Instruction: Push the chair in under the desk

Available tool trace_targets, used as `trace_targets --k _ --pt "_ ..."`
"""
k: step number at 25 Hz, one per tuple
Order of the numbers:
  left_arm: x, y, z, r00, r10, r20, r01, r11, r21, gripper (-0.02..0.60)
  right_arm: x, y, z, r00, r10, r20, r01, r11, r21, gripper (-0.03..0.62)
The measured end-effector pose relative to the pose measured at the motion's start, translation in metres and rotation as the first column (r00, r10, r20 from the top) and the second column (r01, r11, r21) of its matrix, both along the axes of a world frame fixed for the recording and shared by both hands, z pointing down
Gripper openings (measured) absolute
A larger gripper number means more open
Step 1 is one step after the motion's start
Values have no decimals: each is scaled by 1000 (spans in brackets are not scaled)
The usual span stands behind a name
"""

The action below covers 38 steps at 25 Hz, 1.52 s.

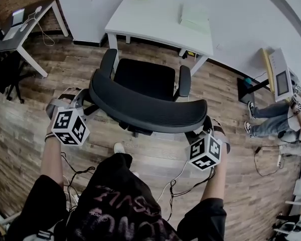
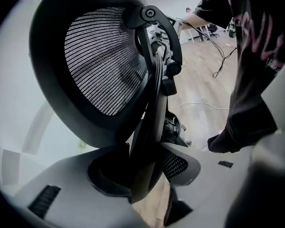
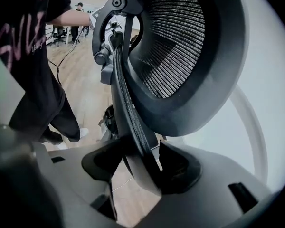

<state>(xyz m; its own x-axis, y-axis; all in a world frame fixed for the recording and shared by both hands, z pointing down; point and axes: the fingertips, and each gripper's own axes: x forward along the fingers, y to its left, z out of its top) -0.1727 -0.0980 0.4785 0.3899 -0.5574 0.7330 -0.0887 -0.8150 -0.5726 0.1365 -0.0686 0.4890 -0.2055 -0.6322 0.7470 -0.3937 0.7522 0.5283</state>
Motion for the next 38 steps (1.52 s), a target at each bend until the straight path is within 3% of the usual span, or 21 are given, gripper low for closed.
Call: trace_targets --k 15,38 --pt "-9 -75 1 1000 26 -10 -26 1000 -11 207 -10 -63 0 1000 12 4 -12 1000 -2 250" --pt "7 -164 -2 999 41 -17 -41 999 5 212 6 -146 1 1000 30 9 -29 999 -37 252"
